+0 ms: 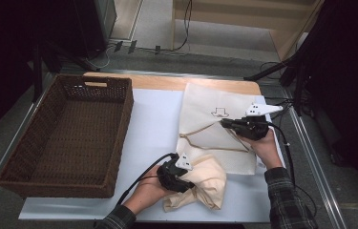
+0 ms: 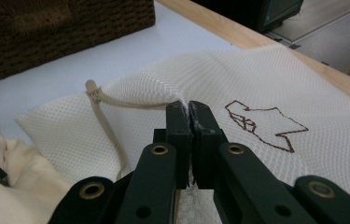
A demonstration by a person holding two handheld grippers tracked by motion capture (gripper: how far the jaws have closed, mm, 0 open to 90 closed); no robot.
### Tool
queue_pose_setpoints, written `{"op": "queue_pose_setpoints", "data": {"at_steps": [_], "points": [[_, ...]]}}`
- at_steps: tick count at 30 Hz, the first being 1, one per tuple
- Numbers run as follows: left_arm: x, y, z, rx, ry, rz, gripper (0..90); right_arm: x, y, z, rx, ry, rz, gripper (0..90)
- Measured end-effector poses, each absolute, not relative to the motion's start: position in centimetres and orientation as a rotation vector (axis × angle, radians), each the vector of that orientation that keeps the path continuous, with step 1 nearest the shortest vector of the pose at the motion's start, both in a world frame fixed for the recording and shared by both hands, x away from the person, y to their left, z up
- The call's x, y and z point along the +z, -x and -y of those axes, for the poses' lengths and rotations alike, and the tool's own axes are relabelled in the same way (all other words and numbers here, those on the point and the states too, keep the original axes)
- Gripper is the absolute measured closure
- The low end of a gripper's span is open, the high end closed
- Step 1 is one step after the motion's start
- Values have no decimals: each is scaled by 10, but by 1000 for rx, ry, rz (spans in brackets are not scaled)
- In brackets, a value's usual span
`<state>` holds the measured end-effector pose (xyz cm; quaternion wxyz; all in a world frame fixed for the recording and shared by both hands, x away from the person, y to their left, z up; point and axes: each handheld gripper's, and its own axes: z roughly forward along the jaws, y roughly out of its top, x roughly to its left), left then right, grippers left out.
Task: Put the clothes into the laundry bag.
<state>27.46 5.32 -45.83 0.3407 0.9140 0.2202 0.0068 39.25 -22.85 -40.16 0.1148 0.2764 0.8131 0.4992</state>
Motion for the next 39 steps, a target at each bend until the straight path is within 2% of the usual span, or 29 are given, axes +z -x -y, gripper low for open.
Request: {"op": "queue_pose_setpoints", "data": {"at_steps": [5,13,30,39], "points": [[-458,-274,-53,25,-2378,-578,602,-390,-391,231,1526,-803,-2340,884],[-449,-275,-58,17,-2339,-602,649,-396,-386,229,1496,-788,-2367,884],[-415,-276,-70,41,-2268,-621,648,-398,-378,218,1478,-746,-2403,883],[-404,-292,-71,137,-2285,-670,648,-397,-375,210,1466,-719,-2425,884]]}}
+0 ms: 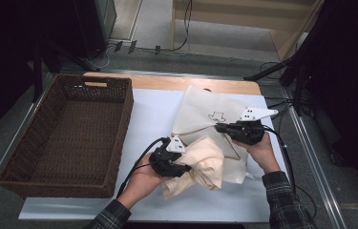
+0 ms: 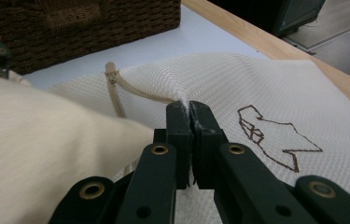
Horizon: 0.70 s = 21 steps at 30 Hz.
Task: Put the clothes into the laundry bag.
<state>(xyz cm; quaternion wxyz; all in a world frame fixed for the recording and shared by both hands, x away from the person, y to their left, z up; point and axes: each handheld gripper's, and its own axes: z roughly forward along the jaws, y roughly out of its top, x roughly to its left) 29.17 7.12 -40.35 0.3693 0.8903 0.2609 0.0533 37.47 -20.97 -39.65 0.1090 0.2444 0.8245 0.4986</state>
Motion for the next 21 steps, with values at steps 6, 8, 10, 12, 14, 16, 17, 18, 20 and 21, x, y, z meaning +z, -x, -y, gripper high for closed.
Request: {"op": "queue_pose_setpoints", "data": {"at_steps": [6,8,10,12,14,16,17,18,20,21], "points": [[-403,-306,-75,167,-2274,-725,648,-397,-374,208,1470,-712,-2429,883],[-405,-310,-75,174,-2281,-737,648,-396,-373,208,1473,-712,-2428,884],[-407,-312,-75,190,-2294,-741,648,-396,-373,207,1480,-711,-2425,883],[-409,-314,-73,206,-2304,-751,648,-396,-373,207,1486,-716,-2425,883],[-411,-316,-72,219,-2306,-765,648,-395,-373,207,1482,-714,-2426,884],[-411,-318,-69,225,-2309,-771,648,-394,-372,207,1487,-710,-2424,883],[-411,-319,-67,230,-2310,-771,648,-394,-372,206,1489,-710,-2422,884],[-410,-319,-65,231,-2305,-779,648,-393,-372,206,1494,-708,-2420,884],[-409,-321,-61,235,-2306,-781,647,-391,-372,206,1505,-701,-2418,883],[-409,-322,-59,238,-2303,-785,648,-390,-371,205,1505,-703,-2417,884]]}}
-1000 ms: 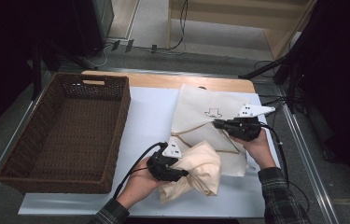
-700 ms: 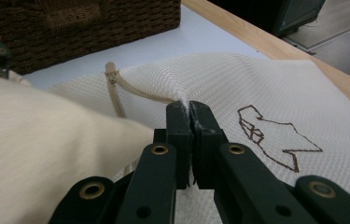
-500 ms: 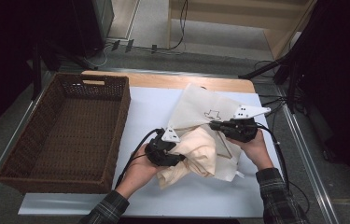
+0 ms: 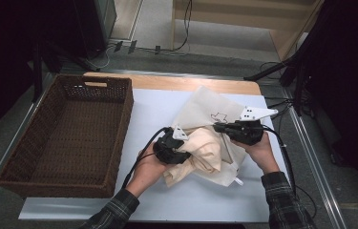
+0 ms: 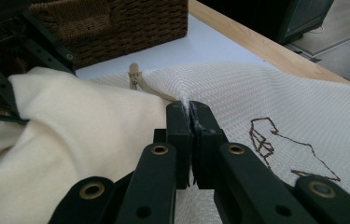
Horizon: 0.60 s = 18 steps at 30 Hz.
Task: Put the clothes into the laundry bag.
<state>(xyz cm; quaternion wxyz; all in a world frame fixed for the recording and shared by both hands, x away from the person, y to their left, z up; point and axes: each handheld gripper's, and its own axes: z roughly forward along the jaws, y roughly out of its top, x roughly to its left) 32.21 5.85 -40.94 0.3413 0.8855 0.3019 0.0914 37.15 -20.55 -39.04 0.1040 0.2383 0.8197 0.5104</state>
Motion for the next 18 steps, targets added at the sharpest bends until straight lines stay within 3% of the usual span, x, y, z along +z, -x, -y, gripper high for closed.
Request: {"op": "queue_pose_setpoints", "data": {"at_steps": [18], "points": [[-428,-351,-30,287,-2299,-916,629,-387,-371,207,1514,-700,-2407,883]]}}
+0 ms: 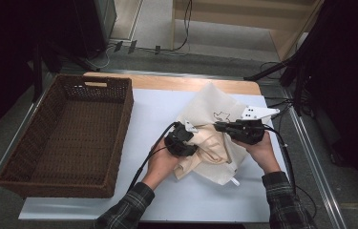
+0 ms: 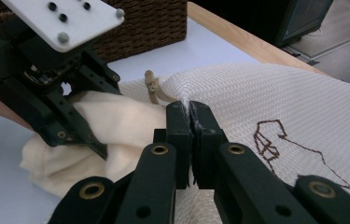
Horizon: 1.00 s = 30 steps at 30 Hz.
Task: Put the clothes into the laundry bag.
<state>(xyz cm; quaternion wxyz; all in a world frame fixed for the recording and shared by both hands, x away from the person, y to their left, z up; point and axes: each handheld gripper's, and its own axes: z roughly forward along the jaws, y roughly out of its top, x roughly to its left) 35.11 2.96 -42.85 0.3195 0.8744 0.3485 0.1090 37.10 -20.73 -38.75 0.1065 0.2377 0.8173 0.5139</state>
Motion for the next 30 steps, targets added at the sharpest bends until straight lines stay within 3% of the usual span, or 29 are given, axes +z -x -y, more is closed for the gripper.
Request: {"op": "queue_pose_setpoints", "data": {"at_steps": [14,30], "points": [[-445,-359,-16,309,-2276,-960,501,-389,-371,207,1505,-693,-2419,881],[-436,-352,-17,278,-2283,-858,191,-392,-372,210,1503,-705,-2426,874]]}}
